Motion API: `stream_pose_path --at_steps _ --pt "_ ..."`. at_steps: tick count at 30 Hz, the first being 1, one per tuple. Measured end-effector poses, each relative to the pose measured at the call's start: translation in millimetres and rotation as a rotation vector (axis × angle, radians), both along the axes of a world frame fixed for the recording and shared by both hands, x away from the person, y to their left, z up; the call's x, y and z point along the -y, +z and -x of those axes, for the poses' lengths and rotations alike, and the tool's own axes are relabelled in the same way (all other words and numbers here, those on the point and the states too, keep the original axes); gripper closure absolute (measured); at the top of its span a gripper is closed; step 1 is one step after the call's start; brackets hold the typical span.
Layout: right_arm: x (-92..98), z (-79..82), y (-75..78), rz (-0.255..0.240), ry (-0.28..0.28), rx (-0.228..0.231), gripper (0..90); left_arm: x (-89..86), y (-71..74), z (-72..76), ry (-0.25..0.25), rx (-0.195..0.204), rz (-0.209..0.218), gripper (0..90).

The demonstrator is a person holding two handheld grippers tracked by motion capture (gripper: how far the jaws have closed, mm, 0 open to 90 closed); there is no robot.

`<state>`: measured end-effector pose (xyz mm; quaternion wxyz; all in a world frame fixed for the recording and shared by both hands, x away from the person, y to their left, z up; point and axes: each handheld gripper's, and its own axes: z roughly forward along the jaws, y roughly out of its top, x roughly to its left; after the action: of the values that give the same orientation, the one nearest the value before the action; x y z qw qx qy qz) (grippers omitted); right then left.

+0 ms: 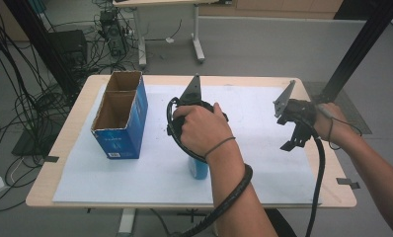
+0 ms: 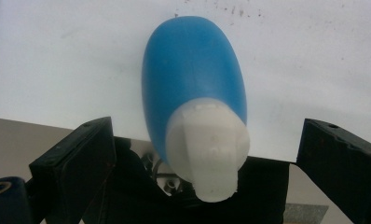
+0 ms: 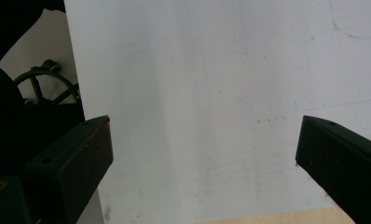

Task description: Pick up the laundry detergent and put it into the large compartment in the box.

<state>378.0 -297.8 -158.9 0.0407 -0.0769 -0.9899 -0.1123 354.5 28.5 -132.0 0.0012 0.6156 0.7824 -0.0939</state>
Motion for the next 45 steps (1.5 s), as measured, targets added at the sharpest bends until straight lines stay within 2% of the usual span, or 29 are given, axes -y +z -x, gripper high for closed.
stream_pose_path --at_steps 20,28,45 --pt "3.0 2.8 0.7 0.0 0.005 0.012 4.0 2.4 -0.2 0.3 -0.005 0.001 0.009 5.0" --pt "2.3 2.1 0.2 0.0 0.004 0.009 3.9 2.7 -0.3 0.3 -0.007 -0.002 -0.003 5.2" --pt "0.1 3.7 0.4 0.005 0.007 0.016 4.0 3.3 1.1 0.9 -0.009 0.001 -0.002 5.2"
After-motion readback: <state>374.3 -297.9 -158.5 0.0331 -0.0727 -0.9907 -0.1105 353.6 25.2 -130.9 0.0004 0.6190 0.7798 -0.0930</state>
